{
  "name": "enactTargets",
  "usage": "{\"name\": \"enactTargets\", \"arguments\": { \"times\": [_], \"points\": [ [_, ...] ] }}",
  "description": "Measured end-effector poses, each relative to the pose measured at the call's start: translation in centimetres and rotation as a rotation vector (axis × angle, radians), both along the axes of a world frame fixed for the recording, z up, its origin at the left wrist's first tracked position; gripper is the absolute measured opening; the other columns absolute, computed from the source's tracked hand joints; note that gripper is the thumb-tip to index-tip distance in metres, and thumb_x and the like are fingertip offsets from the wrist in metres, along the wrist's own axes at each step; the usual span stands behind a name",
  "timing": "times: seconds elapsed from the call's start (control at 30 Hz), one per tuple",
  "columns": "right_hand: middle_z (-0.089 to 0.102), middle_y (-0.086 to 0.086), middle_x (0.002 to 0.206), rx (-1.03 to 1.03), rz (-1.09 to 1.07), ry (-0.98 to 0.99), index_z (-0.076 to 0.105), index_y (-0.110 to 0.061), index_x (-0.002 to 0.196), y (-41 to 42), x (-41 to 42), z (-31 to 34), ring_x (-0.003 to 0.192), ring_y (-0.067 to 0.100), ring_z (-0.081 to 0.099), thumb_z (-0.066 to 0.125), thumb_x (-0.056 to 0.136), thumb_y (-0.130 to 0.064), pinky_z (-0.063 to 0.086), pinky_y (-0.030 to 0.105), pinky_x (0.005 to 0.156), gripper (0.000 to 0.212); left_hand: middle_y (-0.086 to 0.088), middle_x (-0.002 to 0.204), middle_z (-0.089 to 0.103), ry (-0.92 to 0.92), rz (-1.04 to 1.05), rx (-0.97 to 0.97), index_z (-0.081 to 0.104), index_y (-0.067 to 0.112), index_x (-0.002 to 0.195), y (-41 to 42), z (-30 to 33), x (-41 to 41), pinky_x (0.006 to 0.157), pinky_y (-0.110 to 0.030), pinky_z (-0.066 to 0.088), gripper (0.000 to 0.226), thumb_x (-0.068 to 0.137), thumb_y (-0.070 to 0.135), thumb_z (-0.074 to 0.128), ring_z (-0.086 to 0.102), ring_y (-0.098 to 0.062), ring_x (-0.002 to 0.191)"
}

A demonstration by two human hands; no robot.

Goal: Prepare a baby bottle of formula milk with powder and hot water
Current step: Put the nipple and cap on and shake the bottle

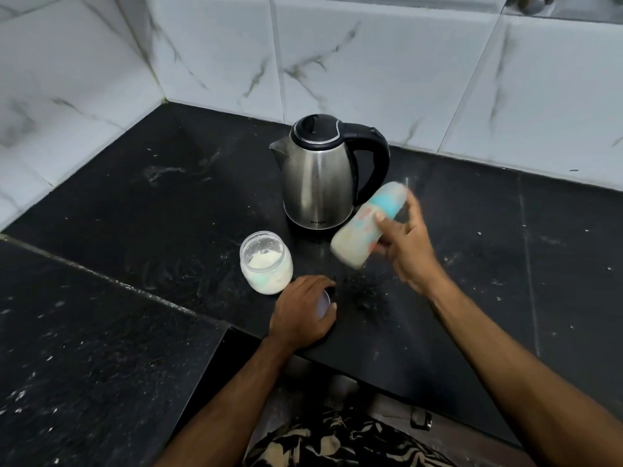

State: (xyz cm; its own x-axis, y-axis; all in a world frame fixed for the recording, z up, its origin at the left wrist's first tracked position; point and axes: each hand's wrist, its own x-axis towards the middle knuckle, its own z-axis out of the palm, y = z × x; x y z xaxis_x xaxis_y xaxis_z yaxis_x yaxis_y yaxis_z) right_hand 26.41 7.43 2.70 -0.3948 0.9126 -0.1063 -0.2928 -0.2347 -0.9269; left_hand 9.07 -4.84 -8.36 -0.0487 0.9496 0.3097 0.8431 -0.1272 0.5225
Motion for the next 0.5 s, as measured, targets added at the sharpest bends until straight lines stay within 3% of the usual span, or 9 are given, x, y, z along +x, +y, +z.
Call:
{"name": "enactTargets", "arguments": {
  "times": [0.07, 0.13, 0.33, 0.4, 0.5],
  "points": [
    [0.069, 0.013, 0.113, 0.107, 0.290, -0.222, 0.029, -0.027, 0.147, -1.8, 0.2, -0.3, 0.097, 0.023, 0.072, 0.072, 0.075, -0.016, 0.061, 0.038, 0.070, 0.084, 0.004, 0.109, 0.069, 0.005, -0.017, -0.006, 0.068, 0.017, 0.112, 0.1, 0.2, 0.0, 0.087, -0.023, 0.042, 0.041, 0.080, 0.042, 0.062, 0.058, -0.014, 0.100],
    [0.067, 0.015, 0.118, 0.183, 0.421, -0.312, 0.032, -0.029, 0.144, -2.0, 0.6, -0.6, 0.102, 0.025, 0.071, 0.073, 0.074, -0.014, 0.060, 0.036, 0.073, 0.083, 0.005, 0.110, 0.068, -0.004, -0.020, -0.039, 0.067, 0.018, 0.113, 0.2, 0.1, -0.1, 0.087, -0.025, 0.044, 0.042, 0.080, 0.044, 0.063, 0.059, -0.014, 0.101],
    [0.075, 0.001, 0.103, 0.007, -0.099, 0.052, 0.030, -0.025, 0.146, 1.2, 0.3, 0.2, 0.098, 0.027, 0.071, 0.068, 0.080, -0.021, 0.061, 0.038, 0.066, 0.076, 0.007, 0.116, 0.067, -0.011, 0.009, -0.012, 0.068, 0.019, 0.115, 0.0, -0.4, 0.0, 0.097, -0.026, 0.046, 0.039, 0.082, 0.039, 0.062, 0.059, -0.012, 0.109],
    [0.074, 0.005, 0.105, 0.048, 0.014, -0.042, 0.030, -0.027, 0.146, 0.0, 0.4, 0.2, 0.096, 0.026, 0.072, 0.069, 0.080, -0.020, 0.061, 0.039, 0.067, 0.077, 0.006, 0.116, 0.067, -0.001, 0.005, -0.025, 0.067, 0.019, 0.116, 0.0, -0.3, -0.1, 0.096, -0.025, 0.044, 0.041, 0.082, 0.040, 0.061, 0.059, -0.013, 0.108],
    [0.071, 0.008, 0.110, 0.188, 0.353, -0.329, 0.033, -0.033, 0.143, -1.6, 0.9, -0.3, 0.098, 0.022, 0.073, 0.074, 0.077, -0.017, 0.060, 0.035, 0.070, 0.079, 0.005, 0.116, 0.067, 0.009, -0.010, -0.064, 0.066, 0.017, 0.119, 0.2, -0.2, -0.2, 0.092, -0.023, 0.042, 0.045, 0.083, 0.043, 0.060, 0.058, -0.014, 0.107]
  ]
}}
